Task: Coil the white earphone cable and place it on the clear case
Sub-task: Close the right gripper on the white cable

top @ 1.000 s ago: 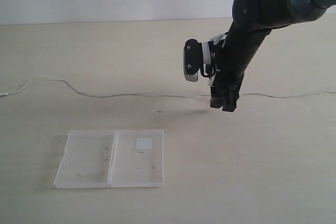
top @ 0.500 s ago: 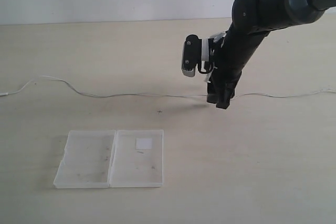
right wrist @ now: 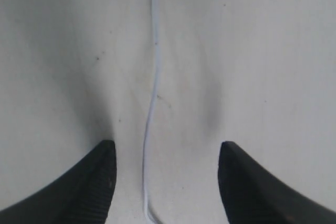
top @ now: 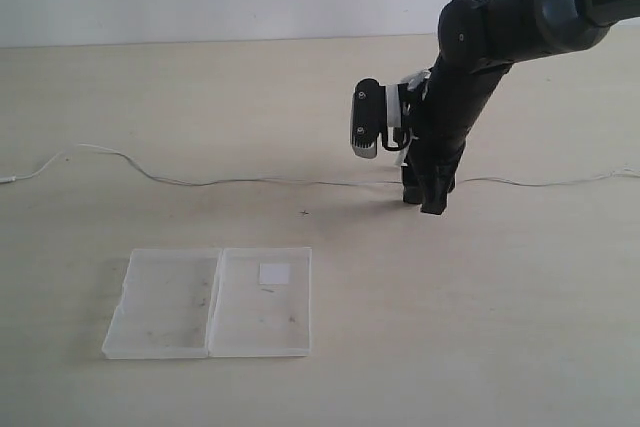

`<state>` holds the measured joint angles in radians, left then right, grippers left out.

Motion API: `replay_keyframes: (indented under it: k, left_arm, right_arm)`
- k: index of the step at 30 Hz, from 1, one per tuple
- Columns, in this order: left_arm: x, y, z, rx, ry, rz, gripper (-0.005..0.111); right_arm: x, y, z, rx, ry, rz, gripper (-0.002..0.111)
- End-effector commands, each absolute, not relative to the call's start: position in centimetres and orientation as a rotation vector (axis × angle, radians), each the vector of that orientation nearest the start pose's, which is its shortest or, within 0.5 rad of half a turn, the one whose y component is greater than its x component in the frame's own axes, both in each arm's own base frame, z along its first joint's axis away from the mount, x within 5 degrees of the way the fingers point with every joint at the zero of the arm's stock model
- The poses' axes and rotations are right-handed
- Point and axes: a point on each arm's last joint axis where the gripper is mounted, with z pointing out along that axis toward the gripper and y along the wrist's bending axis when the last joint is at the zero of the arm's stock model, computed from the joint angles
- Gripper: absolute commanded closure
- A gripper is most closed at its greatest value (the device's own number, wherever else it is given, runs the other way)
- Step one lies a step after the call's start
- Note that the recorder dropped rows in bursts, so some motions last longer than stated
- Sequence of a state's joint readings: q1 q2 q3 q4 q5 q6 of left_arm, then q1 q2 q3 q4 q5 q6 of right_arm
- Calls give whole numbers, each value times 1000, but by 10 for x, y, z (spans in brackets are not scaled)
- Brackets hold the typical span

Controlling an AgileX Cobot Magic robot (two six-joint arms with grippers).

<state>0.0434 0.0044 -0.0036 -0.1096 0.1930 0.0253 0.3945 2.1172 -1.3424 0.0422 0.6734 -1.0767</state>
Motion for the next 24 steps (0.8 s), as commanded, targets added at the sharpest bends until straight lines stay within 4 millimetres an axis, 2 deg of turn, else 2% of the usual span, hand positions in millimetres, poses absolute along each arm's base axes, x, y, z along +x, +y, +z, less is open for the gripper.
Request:
replay_keyframes:
  k: [1,20,24]
  left_arm:
    - [56,0,196,-86,1667,-49,107]
    - [56,0,196,-86,1667,-49,107]
    - [56,0,196,-86,1667,-49,107]
  right_arm:
    - [375,158,109,-1956,2198,-77,52]
    - [380,160,110,-1933,2141,-101,56]
    - [380,160,110,-1946,2130,-103,60]
